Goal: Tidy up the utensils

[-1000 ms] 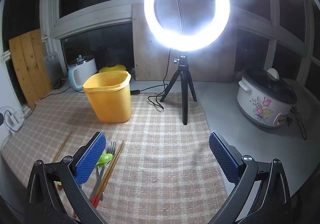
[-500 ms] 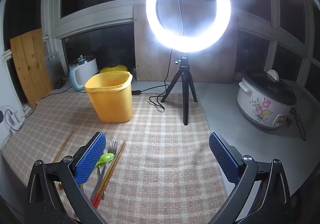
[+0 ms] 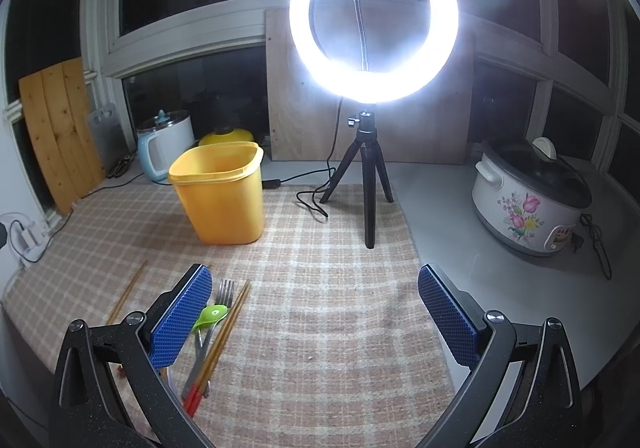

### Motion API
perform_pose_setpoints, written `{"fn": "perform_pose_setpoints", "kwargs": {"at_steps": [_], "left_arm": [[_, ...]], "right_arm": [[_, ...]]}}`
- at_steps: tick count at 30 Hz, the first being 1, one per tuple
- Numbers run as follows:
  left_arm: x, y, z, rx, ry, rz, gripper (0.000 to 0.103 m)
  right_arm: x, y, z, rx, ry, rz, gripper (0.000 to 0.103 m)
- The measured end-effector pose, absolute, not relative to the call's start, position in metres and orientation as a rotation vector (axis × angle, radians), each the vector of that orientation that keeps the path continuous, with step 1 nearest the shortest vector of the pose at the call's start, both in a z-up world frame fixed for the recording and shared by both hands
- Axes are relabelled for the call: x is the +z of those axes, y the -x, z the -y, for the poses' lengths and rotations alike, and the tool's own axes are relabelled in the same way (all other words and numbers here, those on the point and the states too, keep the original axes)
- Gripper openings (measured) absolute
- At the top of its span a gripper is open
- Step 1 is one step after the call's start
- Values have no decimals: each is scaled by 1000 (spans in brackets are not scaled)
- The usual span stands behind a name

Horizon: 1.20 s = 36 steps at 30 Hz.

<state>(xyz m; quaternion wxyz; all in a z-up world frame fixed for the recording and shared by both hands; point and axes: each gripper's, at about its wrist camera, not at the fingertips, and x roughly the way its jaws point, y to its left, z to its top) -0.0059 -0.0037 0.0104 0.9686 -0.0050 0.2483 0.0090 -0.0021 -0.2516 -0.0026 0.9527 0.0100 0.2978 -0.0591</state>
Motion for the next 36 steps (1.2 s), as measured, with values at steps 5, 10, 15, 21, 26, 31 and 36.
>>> {"fn": "perform_pose_setpoints", "kwargs": {"at_steps": [5, 10, 15, 21, 26, 31, 36], "left_arm": [[12, 4, 7, 14, 8, -502, 101], [13, 4, 6, 12, 8, -500, 101], [13, 3, 7, 12, 9, -499, 101], [12, 4, 6, 12, 8, -499, 101], [12, 4, 7, 11, 9, -499, 101], [11, 5, 5, 10, 8, -497, 101], [11, 5, 5, 11, 12, -497, 101]], "right_arm": [[-3, 3, 251, -121, -20, -607, 102], [-2, 2, 251, -121, -19, -608, 102], [-3, 3, 250, -121, -20, -608, 102], [-4, 1, 251, -119, -23, -613, 102], [-5, 1, 250, -113, -23, -614, 102], [-6, 0, 248, -111, -23, -619, 102], [-7, 0, 249, -112, -30, -623, 102]]}}
